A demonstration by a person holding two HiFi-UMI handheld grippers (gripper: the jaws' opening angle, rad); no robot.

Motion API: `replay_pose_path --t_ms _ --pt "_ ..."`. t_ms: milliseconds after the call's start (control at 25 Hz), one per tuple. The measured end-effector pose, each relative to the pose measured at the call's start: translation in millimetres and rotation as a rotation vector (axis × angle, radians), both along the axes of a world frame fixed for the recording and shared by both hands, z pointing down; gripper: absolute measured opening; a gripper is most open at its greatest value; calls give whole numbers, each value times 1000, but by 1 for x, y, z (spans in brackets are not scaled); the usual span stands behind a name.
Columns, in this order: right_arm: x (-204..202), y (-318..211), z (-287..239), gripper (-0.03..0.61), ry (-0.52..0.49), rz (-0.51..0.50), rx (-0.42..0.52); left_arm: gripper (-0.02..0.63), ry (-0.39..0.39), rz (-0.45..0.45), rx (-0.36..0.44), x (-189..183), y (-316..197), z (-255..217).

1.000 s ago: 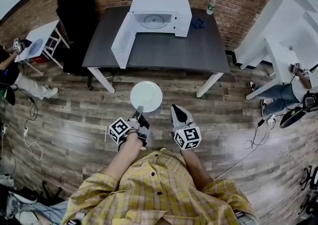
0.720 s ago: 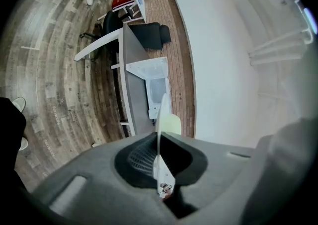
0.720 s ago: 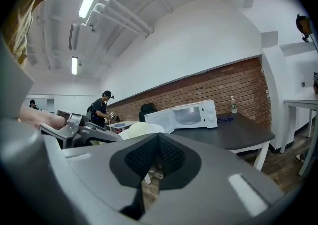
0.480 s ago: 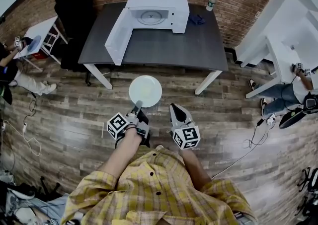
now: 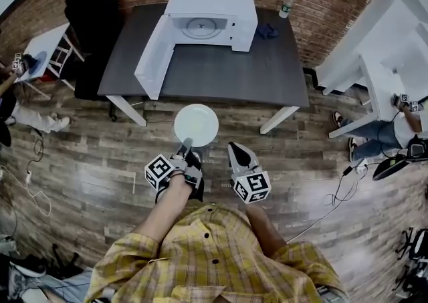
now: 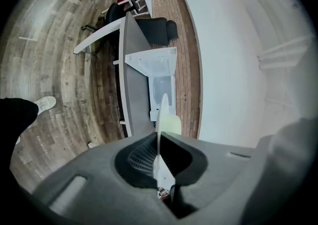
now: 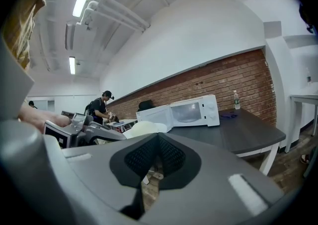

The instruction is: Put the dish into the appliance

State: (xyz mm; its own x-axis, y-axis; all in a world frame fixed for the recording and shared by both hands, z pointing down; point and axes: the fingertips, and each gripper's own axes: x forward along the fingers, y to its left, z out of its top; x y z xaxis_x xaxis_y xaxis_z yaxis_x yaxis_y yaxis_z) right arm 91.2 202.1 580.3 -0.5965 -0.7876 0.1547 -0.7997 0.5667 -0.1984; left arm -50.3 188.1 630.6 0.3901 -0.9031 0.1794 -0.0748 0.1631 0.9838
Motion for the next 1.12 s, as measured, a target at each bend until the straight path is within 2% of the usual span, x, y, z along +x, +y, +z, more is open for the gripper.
replay_pose_path --t_ms 280,440,720,1120 --pt "-13 -74 -13 -3 -4 16 2 11 6 17 -8 -10 -75 -4" --pt "-18 -115 -24 -3 -42 36 -5 11 18 29 -16 -16 -114 -9" --pt "-34 -184 -35 -3 -27 67 -1 11 16 46 -18 -33 -178 -16" --pt "-52 -247 -31 -3 1 97 -8 11 19 86 -17 -50 -242 -10"
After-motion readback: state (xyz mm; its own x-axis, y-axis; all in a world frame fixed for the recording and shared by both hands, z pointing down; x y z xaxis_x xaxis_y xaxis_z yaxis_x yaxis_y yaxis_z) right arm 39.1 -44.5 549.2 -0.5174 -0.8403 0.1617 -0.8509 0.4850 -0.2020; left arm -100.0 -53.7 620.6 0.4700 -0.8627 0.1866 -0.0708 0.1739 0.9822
